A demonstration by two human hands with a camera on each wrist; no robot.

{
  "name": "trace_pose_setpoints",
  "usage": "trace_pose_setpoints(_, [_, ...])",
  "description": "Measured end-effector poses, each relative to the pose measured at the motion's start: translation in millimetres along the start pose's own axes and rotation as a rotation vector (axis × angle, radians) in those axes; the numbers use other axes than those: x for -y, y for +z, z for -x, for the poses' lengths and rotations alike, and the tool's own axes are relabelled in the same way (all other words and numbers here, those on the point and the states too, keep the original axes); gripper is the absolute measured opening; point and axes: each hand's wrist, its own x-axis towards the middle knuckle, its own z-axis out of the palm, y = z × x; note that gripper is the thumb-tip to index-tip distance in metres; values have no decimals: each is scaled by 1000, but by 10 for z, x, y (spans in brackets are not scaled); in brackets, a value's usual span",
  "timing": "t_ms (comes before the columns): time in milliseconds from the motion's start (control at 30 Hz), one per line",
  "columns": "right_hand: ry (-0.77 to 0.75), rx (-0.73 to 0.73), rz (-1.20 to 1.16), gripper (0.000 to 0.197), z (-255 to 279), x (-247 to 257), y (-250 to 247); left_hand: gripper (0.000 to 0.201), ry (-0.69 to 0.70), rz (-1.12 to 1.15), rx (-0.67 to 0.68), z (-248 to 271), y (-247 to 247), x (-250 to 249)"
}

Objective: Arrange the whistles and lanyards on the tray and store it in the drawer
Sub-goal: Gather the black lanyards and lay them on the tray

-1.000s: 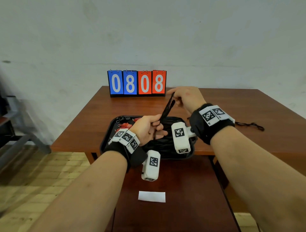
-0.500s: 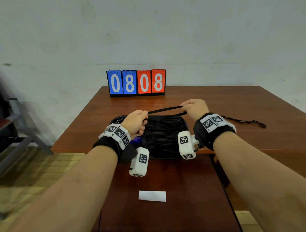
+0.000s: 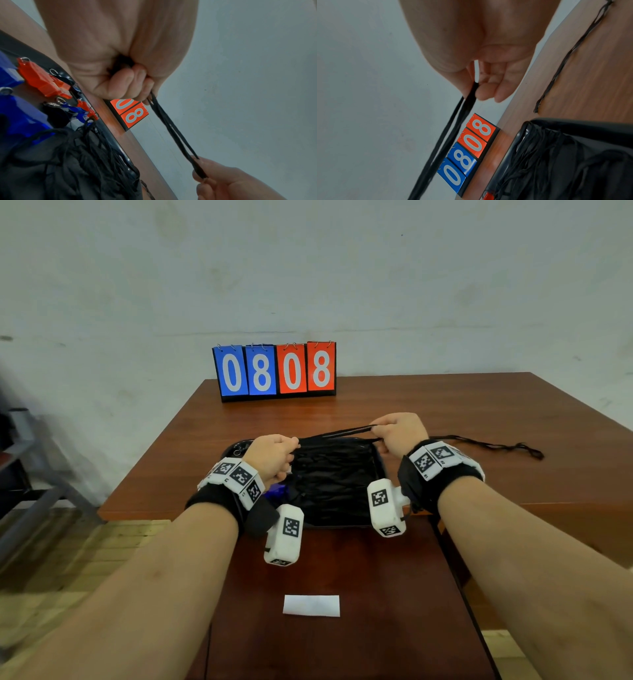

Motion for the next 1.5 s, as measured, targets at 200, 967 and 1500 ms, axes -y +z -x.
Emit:
trace_pose_setpoints(200, [23, 29, -122, 21, -8, 2, 18, 22, -12, 80, -32, -17, 7, -31])
trace_pose_setpoints(967, [49, -40, -147, 27, -145, -63, -157, 9, 34, -61, -142, -182, -1, -111])
trace_pose_setpoints(1500, [210, 291, 375, 25, -486, -257, 48, 18, -87, -736, -64, -805, 181, -22])
